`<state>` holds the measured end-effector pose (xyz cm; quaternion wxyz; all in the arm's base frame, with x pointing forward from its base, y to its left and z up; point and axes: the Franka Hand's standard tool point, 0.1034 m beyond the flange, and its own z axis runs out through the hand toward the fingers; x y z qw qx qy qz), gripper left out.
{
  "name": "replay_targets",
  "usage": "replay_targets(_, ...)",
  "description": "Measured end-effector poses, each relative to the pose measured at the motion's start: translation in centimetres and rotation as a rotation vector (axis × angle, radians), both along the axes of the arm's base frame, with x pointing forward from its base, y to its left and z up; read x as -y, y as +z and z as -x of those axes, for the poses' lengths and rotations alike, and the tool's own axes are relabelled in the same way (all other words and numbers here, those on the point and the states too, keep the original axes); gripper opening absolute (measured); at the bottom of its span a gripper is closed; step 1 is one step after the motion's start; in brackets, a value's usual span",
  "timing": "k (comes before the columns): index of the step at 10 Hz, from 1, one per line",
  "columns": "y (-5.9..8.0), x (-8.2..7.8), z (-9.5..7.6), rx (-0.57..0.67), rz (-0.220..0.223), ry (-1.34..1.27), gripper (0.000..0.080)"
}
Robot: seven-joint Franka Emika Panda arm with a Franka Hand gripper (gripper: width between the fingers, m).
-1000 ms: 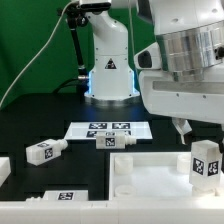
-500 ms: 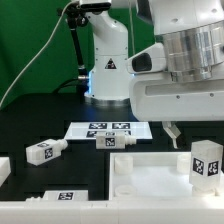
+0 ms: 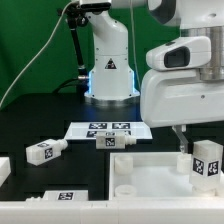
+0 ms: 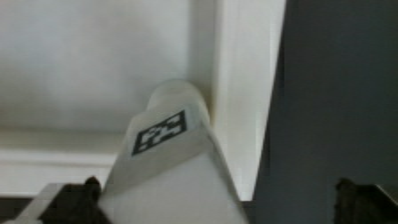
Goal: Assemble one leg
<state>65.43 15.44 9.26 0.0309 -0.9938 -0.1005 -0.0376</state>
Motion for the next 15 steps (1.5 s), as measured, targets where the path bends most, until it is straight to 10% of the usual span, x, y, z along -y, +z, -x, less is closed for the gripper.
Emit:
replay_targets(7, -0.39, 0.78, -0.02, 0.012, 0.016, 0.219, 0.0648)
replay_targets(10, -0.37, 0.86, -0.05, 0.013, 0.017, 0.218, 0.0284)
replay_targets(15, -0.38, 0.92, -0.06, -0.007, -0.011, -0.041, 0.0284)
